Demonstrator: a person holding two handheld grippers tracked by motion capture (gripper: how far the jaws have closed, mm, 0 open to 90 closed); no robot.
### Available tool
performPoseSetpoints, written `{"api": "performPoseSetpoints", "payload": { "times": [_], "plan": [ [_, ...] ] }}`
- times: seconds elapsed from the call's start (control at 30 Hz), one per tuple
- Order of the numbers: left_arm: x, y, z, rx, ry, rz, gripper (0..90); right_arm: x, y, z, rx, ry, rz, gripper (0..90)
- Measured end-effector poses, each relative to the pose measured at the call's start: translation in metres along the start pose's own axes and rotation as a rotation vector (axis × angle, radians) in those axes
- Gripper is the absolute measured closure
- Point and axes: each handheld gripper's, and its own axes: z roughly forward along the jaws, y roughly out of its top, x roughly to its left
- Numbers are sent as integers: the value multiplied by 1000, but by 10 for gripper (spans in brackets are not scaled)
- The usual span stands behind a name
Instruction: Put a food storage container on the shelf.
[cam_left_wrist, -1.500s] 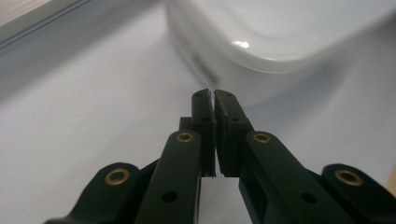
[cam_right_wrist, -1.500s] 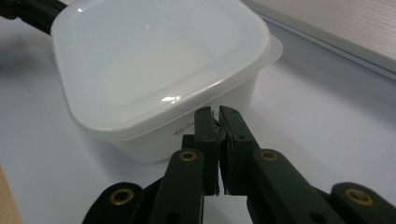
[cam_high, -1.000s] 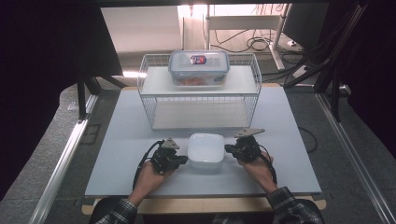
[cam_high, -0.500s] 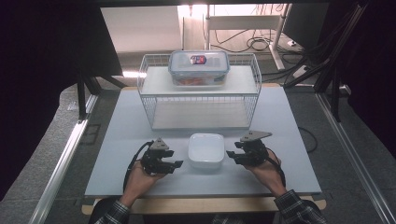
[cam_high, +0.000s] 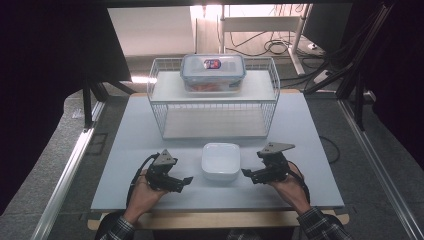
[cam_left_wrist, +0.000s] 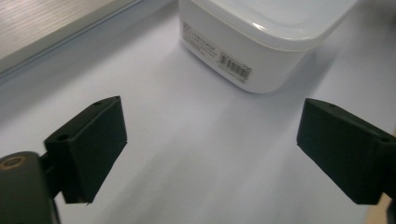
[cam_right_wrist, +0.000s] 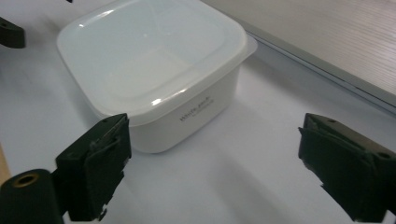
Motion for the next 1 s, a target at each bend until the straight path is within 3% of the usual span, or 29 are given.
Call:
{"api": "performPoseSetpoints", "payload": {
  "times": [0.33, 0.67, 0.83, 0.9, 1.0],
  "plan": [
    [3, 6, 1, -72, -34, -3, 41, 1, 6, -2, -14, 25, 16, 44],
    [4, 20, 5, -9, -7, 23, 45, 3, 13, 0, -2, 31, 17, 34],
    [7, 30, 6, -29, -90, -35, 44, 6, 21, 5, 20, 54, 38, 16],
    [7, 34, 6, -23, -96, -34, 56, 7, 24, 7, 36, 74, 47, 15],
    [7, 41, 9, -19, -97, -26, 93, 9, 29, 10, 74, 65, 38, 60]
  ]
}}
